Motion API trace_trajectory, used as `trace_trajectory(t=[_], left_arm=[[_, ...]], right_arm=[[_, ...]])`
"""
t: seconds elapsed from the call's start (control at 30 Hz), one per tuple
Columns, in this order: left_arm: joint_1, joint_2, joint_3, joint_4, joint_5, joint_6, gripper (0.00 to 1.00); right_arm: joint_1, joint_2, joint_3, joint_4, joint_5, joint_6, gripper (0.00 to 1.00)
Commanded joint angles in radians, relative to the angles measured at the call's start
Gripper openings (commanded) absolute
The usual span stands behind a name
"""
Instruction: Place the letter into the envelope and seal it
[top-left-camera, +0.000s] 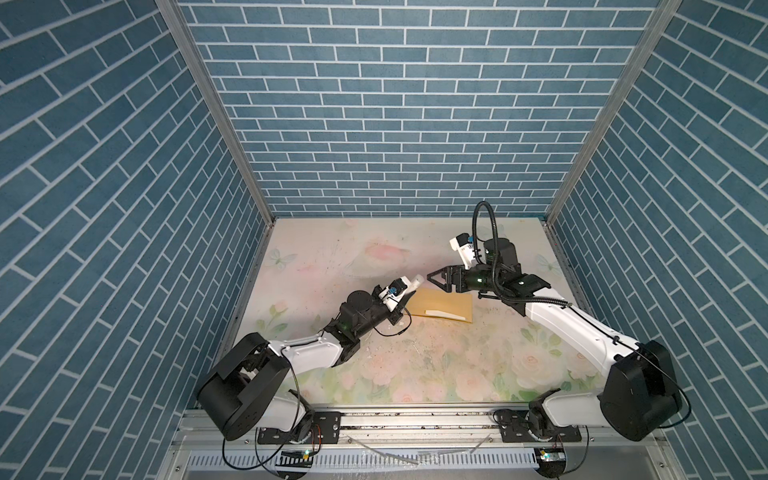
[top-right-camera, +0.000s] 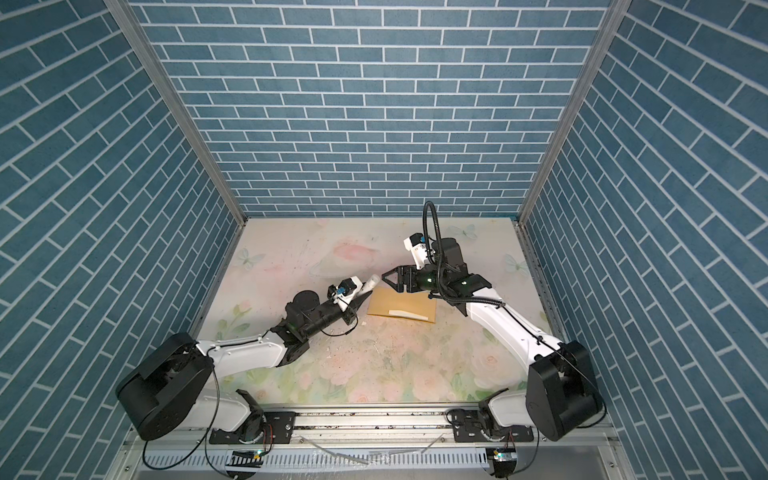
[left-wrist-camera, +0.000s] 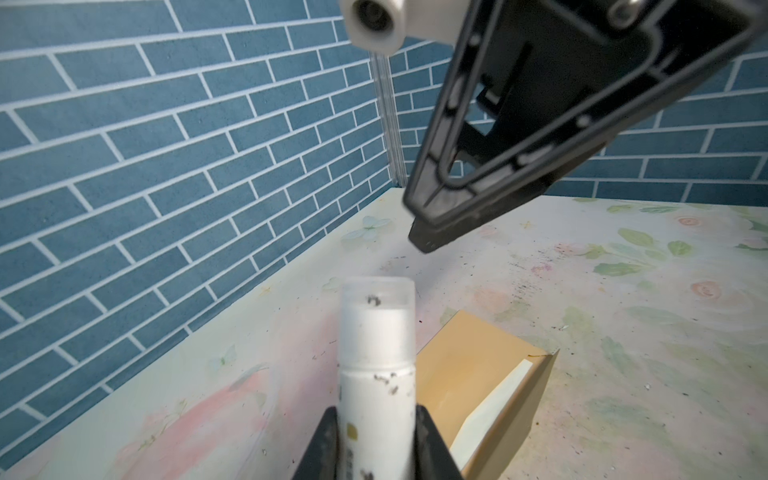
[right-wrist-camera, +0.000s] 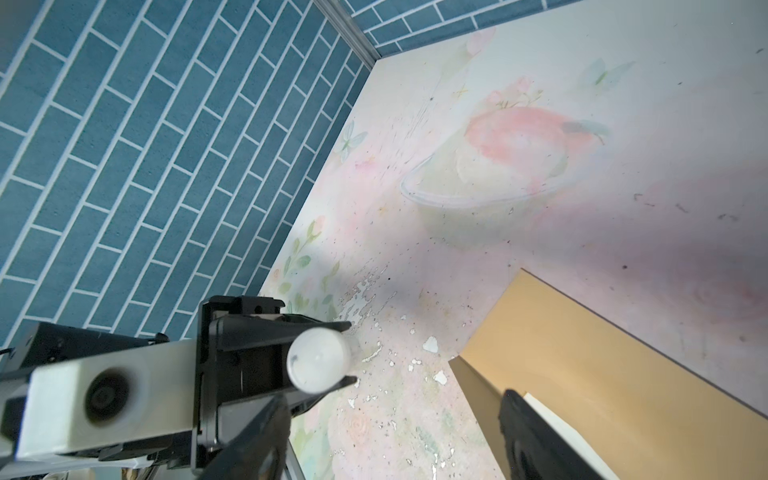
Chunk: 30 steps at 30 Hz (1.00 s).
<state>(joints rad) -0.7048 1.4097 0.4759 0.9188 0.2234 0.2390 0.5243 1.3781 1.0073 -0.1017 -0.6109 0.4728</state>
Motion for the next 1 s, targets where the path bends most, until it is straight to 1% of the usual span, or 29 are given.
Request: trace_trajectory(t=[0.0, 0.1, 0.33, 0.43, 0.53, 0.67, 0.7, 0.83, 0.97], left_arm=[[-0.014, 0.006, -0.014, 0.079, 0.027, 0.036, 0.0], [-0.016, 0.007, -0.014, 0.074, 0.024, 0.04, 0.0], [-0.018, 0.014, -0.01, 0.079, 0.017, 0.046, 0.0], [-0.018, 0.021, -0.016, 0.083, 0.019, 0.045, 0.0], [-0.019, 0.027, -0.022, 0.093, 0.014, 0.045, 0.0], [-0.019, 0.03, -0.021, 0.086, 0.003, 0.046, 0.0], [-0.019, 0.032, -0.019, 0.082, 0.002, 0.048, 0.0], [-0.019, 0.047, -0.014, 0.083, 0.007, 0.052, 0.0], [-0.022, 0.056, -0.017, 0.089, 0.017, 0.049, 0.0]], right_arm=[[0.027, 0.018, 0.071, 0.012, -0.038, 0.009, 0.77], [0.044, 0.027, 0.079, 0.017, -0.035, 0.007, 0.73], [0.063, 0.083, 0.109, 0.02, -0.06, 0.007, 0.62], [0.068, 0.103, 0.116, 0.02, -0.07, 0.007, 0.53], [0.074, 0.114, 0.118, 0.022, -0.074, 0.01, 0.41], [0.077, 0.114, 0.116, 0.022, -0.085, 0.013, 0.22], [0.078, 0.114, 0.115, 0.022, -0.087, 0.013, 0.19], [0.077, 0.107, 0.113, 0.022, -0.079, 0.009, 0.1], [0.072, 0.095, 0.122, 0.002, -0.064, -0.016, 0.07]])
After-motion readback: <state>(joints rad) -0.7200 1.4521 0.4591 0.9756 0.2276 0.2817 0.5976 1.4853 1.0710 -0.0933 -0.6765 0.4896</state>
